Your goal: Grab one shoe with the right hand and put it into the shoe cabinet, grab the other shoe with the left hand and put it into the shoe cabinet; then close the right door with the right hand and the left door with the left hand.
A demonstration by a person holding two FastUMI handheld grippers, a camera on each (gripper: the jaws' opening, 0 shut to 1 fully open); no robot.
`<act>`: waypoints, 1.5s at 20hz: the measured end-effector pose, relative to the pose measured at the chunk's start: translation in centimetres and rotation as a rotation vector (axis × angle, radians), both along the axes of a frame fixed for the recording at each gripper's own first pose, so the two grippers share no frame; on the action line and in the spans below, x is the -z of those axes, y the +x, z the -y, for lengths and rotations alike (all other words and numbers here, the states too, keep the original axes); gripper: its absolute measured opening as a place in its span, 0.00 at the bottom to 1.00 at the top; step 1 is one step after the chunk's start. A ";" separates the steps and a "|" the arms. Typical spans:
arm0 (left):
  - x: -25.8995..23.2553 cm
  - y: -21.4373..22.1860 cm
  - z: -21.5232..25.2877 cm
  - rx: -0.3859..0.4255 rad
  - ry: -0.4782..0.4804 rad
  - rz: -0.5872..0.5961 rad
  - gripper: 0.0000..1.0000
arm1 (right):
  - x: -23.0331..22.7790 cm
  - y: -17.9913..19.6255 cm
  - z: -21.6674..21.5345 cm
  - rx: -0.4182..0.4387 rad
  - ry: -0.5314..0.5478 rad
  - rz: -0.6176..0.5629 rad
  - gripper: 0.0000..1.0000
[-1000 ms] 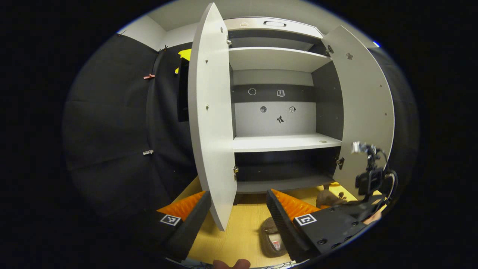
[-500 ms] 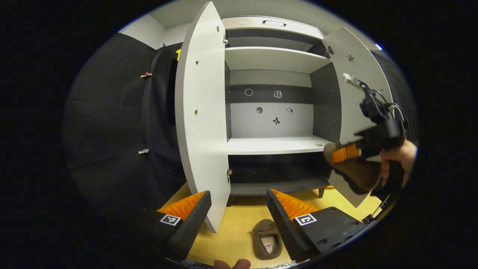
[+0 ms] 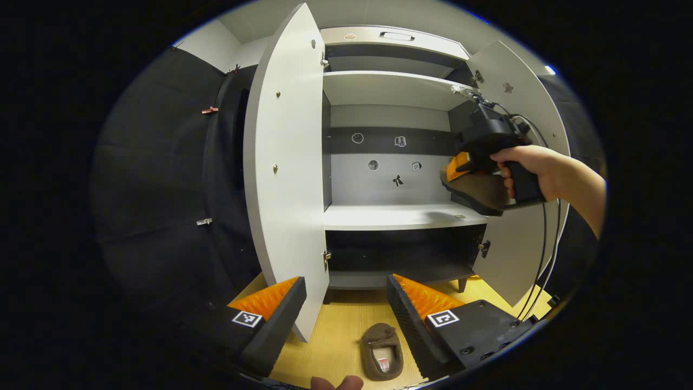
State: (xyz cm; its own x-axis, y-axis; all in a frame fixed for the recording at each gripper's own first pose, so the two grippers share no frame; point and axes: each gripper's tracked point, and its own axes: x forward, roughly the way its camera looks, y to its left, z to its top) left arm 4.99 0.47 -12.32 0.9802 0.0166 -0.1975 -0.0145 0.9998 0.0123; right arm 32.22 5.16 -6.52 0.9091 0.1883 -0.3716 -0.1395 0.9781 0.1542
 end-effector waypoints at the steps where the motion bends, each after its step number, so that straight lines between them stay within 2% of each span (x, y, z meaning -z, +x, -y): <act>1: 0.0 0.0 0.0 0.000 0.002 0.001 0.95 | 0.2 1.4 -0.2 -0.001 -0.006 -0.002 0.14; 6: 0.7 -0.1 0.3 0.001 -0.002 -0.010 0.95 | 1.9 7.5 -0.9 0.007 -0.038 0.003 0.14; 11: 1.6 -0.5 0.6 -0.010 -0.004 -0.036 0.95 | 5.0 11.7 -0.1 0.047 -0.095 -0.012 0.14; 15: 2.2 -0.9 0.7 -0.027 -0.006 -0.055 0.95 | 7.6 13.3 -0.5 0.045 -0.100 -0.063 0.14; 20: 2.2 -1.1 0.9 -0.043 -0.016 -0.062 0.95 | 9.3 13.6 -1.0 0.051 -0.106 -0.115 0.14; 21: 2.3 -1.1 1.0 -0.044 -0.020 -0.063 0.95 | 9.3 13.6 -0.7 0.063 -0.105 -0.114 0.09; 22: 2.3 -1.0 1.1 -0.046 -0.023 -0.065 0.95 | 9.2 13.5 -0.8 0.063 -0.096 -0.121 0.20; 24: 2.4 -0.9 1.2 -0.048 -0.025 -0.068 0.95 | 9.1 13.0 -1.1 0.051 -0.069 -0.135 0.26; 25: 2.4 -0.8 1.3 -0.048 -0.024 -0.066 0.95 | 8.8 12.7 -1.3 0.043 -0.056 -0.132 0.26; 26: 2.4 -0.8 1.3 -0.049 -0.023 -0.066 0.95 | 8.4 12.3 -1.6 0.031 -0.044 -0.127 0.42; 27: 2.5 -0.8 1.2 -0.049 -0.022 -0.066 0.95 | 8.1 11.7 -1.8 0.024 -0.039 -0.124 0.47; 28: 2.7 -0.8 1.3 -0.046 -0.022 -0.072 0.95 | 7.7 11.0 -1.9 0.016 -0.037 -0.121 0.62; 29: 3.1 -0.8 1.3 -0.043 -0.023 -0.076 0.95 | 7.2 10.1 -2.1 0.006 -0.037 -0.113 0.67; 30: 3.3 -0.8 1.4 -0.039 -0.028 -0.079 0.95 | 6.7 9.2 -2.2 0.000 -0.039 -0.105 0.83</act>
